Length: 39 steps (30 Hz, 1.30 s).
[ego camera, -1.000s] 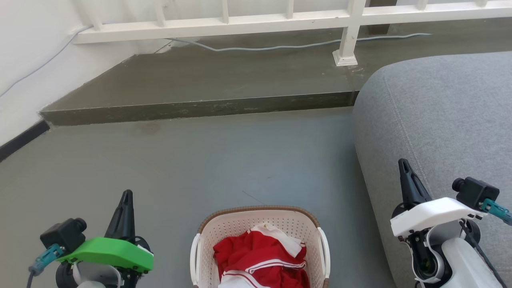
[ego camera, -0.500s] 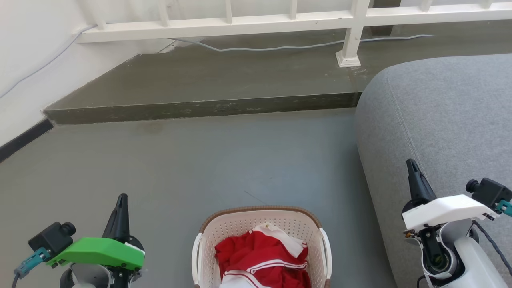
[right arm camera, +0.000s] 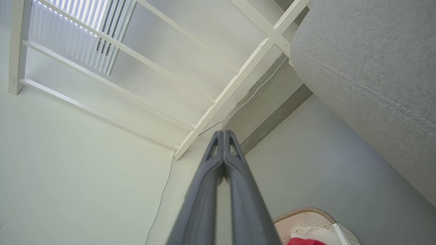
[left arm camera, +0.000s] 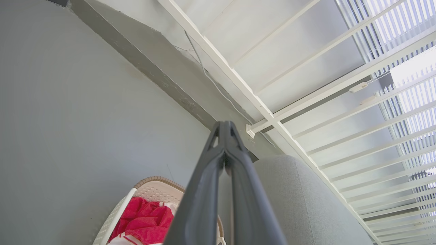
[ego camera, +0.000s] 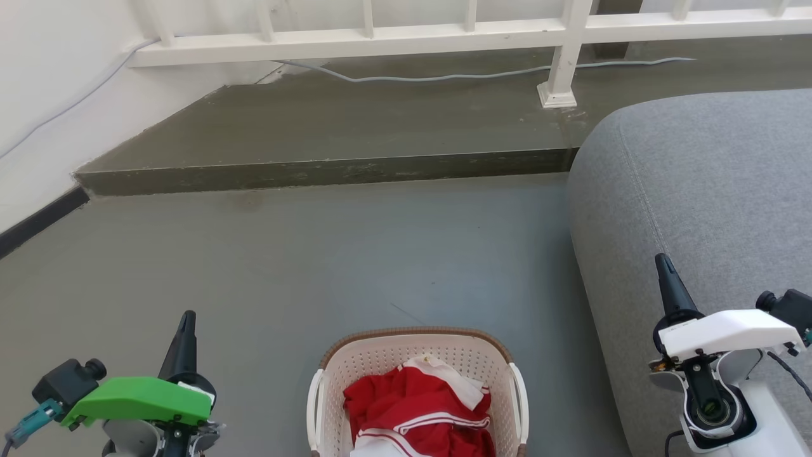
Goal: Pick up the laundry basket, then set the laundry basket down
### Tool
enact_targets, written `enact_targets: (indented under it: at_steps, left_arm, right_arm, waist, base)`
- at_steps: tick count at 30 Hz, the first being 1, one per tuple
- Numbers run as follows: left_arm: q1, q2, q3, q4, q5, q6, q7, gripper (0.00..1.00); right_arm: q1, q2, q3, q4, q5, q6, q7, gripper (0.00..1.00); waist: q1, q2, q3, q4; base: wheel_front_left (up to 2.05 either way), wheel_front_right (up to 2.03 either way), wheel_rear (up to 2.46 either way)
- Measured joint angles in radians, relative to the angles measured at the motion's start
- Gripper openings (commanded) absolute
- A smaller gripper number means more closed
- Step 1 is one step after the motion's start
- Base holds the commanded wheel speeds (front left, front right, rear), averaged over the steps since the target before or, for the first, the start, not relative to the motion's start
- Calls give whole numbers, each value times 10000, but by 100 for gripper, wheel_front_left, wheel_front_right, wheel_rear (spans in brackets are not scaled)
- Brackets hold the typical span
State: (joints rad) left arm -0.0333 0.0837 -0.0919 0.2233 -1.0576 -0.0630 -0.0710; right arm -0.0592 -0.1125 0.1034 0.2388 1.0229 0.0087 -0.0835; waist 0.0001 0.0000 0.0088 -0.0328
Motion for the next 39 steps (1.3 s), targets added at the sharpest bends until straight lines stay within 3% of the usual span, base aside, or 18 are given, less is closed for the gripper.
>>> enact_targets:
  at_steps: [39]
  left_arm:
    - [-95,-311,1250,449,-4309,-460,1336,0]
  right_arm:
    - [-6,414,-1615,313,4717,876,1306,0]
  waist:
    - [0,0,-50,262]
  base:
    - [0,0,0]
